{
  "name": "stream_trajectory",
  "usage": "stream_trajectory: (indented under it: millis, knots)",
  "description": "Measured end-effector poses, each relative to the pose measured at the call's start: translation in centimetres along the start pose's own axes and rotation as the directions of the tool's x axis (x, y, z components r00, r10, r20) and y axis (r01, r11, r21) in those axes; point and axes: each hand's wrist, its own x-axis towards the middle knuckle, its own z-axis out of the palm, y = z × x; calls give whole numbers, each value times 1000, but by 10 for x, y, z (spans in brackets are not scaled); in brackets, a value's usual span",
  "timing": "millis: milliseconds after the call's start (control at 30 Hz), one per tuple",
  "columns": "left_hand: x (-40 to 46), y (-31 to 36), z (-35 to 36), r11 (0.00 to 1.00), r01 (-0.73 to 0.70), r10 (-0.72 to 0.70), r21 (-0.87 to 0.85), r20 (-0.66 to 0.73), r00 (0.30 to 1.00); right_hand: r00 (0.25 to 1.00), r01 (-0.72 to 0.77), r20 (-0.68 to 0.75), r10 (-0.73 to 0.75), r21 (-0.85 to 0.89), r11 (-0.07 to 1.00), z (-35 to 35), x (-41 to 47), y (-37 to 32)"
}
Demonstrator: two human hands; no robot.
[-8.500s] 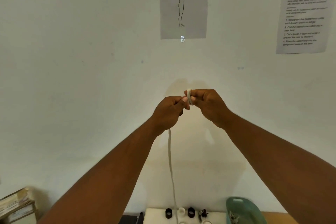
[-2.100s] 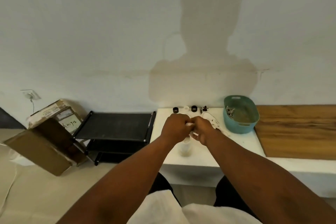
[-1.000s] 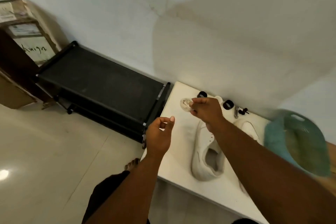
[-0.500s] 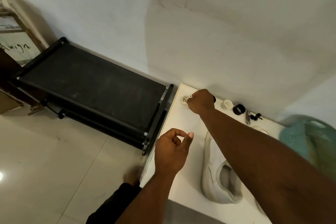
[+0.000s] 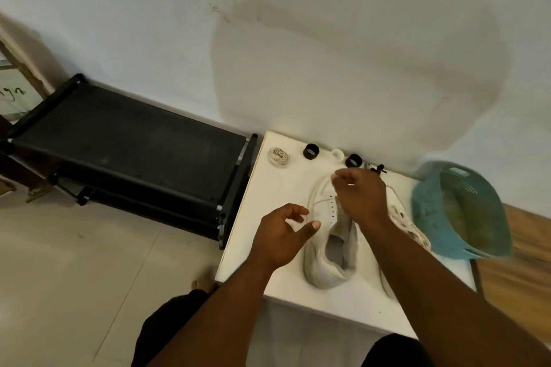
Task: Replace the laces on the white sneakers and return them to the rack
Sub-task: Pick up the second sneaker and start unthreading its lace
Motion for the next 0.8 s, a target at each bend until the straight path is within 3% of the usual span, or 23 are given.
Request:
stream_trajectory:
  millis: [133, 233, 333, 400, 500, 600, 800]
  knots:
    - [-28, 16, 14, 997, -45, 34, 65, 161, 986, 992, -38, -123, 29, -70, 997, -37, -64, 47]
    - [-40, 14, 32, 975, -87, 53, 206, 164, 985, 992, -127, -15, 126, -82, 989, -22, -98, 80]
    - [-48, 19, 36, 946, -64, 37, 318, 89, 995, 974, -185, 144, 174, 60, 981, 0, -117, 87]
    - [-53, 23, 29, 934, -14, -4, 357, 49, 999, 976, -166, 152, 154, 73, 983, 13, -123, 82]
    - [-62, 23, 12, 958, 63, -57, 281, -30, 998, 985, -130, 121, 123, 52, 990, 25, -127, 63]
    - [-72, 19, -7, 975, 122, -96, 183, -146, 985, 977, -117, 185, 103, 68, 991, 41, -127, 43]
    - [-85, 13, -30, 973, 181, -125, 145, -329, 936, 967, -76, 247, 59, 59, 995, 73, -124, 12]
